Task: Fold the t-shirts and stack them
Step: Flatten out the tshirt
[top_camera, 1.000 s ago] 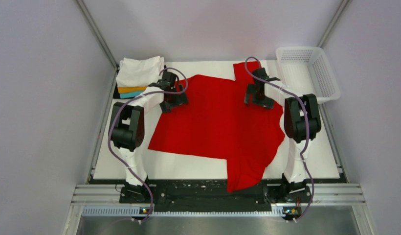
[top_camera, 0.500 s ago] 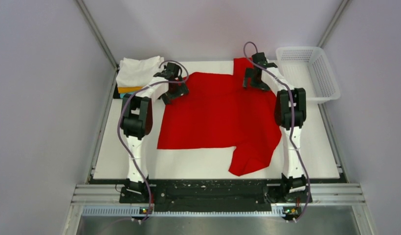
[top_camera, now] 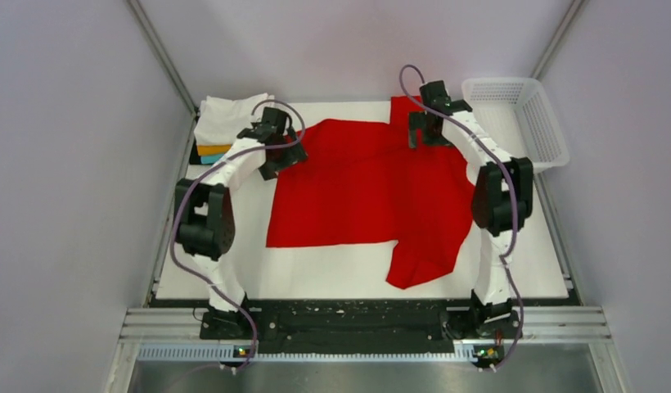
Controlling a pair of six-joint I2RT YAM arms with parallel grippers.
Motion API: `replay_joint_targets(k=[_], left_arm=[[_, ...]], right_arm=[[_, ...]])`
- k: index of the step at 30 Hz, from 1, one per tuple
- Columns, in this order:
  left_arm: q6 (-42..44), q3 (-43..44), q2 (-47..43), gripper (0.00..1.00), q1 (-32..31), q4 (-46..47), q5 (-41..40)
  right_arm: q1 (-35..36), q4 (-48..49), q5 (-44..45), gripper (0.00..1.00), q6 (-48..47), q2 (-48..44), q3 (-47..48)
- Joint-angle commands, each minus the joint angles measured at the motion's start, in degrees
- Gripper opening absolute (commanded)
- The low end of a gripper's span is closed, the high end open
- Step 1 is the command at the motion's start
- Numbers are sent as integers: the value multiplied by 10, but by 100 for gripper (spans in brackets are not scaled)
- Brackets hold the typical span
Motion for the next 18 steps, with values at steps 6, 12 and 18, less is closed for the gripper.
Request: replay_joint_targets(k=[6,12,18], left_arm=[[-4,-228,-295,99,1,-9,-55],[-44,-385,-446,99,2,-42,-69],[-69,-481,-505,99,7,-64,-38]], right_arm=[[65,189,6,99,118,-460,-398],[14,198,-181,97,148,-619,-577],[84,141,-210,98,177,-713,-666]])
